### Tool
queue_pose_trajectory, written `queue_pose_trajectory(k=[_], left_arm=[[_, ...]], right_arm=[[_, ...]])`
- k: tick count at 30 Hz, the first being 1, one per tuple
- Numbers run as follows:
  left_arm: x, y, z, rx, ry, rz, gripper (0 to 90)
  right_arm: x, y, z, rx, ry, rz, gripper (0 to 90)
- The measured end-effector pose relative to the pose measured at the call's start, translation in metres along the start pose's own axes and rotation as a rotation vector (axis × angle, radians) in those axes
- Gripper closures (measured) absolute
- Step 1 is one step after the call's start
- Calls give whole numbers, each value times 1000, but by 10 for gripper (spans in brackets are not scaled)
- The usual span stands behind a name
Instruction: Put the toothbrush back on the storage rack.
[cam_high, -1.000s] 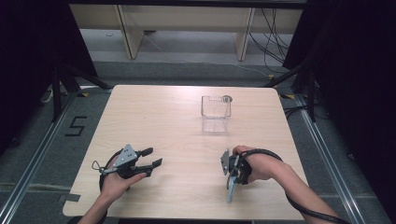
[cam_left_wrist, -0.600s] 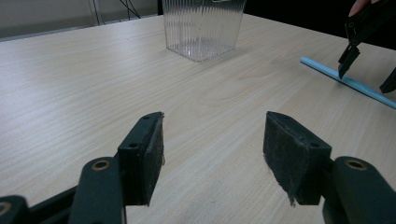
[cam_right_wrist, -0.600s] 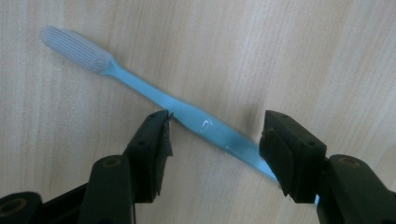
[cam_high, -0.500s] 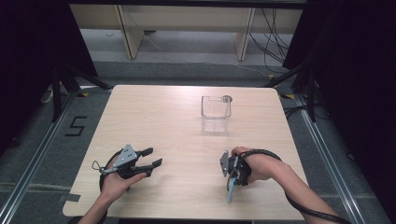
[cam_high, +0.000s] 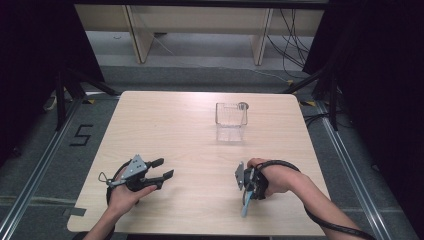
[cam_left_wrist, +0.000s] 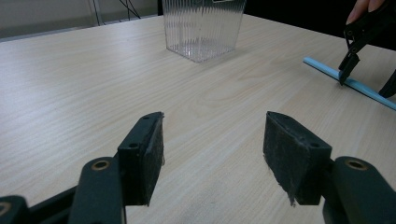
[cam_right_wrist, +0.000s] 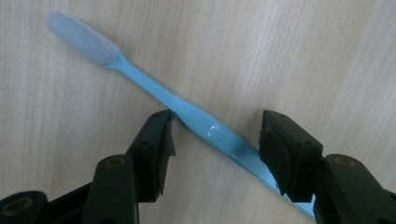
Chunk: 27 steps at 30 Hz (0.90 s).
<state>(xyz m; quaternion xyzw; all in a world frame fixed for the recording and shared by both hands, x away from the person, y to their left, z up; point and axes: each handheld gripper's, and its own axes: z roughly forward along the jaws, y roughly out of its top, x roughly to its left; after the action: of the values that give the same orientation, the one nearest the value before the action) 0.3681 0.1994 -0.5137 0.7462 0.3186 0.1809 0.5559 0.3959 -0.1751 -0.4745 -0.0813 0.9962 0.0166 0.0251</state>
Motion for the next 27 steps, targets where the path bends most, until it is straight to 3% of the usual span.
queue_pose_trajectory(k=[1, 2, 3, 4, 6, 8, 11, 13, 14, 15, 17, 23, 27], left_arm=[[0, 0, 0, -1, 0, 0, 378], [0, 0, 0, -1, -1, 0, 378], [0, 0, 0, -1, -1, 0, 378], [0, 0, 0, -1, -1, 0, 378], [0, 0, 0, -3, -1, -1, 378], [0, 0, 0, -2, -1, 0, 378], [0, 0, 0, -3, 0, 0, 378], [0, 0, 0, -2, 0, 0, 378], [0, 0, 0, -3, 0, 1, 378], [0, 0, 0, -3, 0, 1, 378], [0, 0, 1, -14, -8, -2, 378], [0, 0, 1, -15, -9, 1, 378], [0, 0, 1, -16, -10, 1, 378]], right_arm=[[-1, 0, 0, 6, -5, -8, 450], [-4, 0, 1, -4, -7, -53, 453], [-3, 0, 1, -3, -7, -52, 454], [-1, -1, 0, 5, -6, -2, 456], [-1, -1, -1, 13, -7, 5, 473], [-4, -1, 1, -5, -1, -23, 501], [-2, -3, -1, 15, 5, 31, 549], [-5, -4, 0, -1, 12, 4, 575], [-2, -4, 0, 3, 14, 48, 587], [-4, -5, 0, 8, 18, 41, 606], [-2, -6, -1, 18, 22, 76, 634], [-1, -7, -2, 28, 46, 122, 700], [-1, -8, -2, 25, 35, 137, 739]])
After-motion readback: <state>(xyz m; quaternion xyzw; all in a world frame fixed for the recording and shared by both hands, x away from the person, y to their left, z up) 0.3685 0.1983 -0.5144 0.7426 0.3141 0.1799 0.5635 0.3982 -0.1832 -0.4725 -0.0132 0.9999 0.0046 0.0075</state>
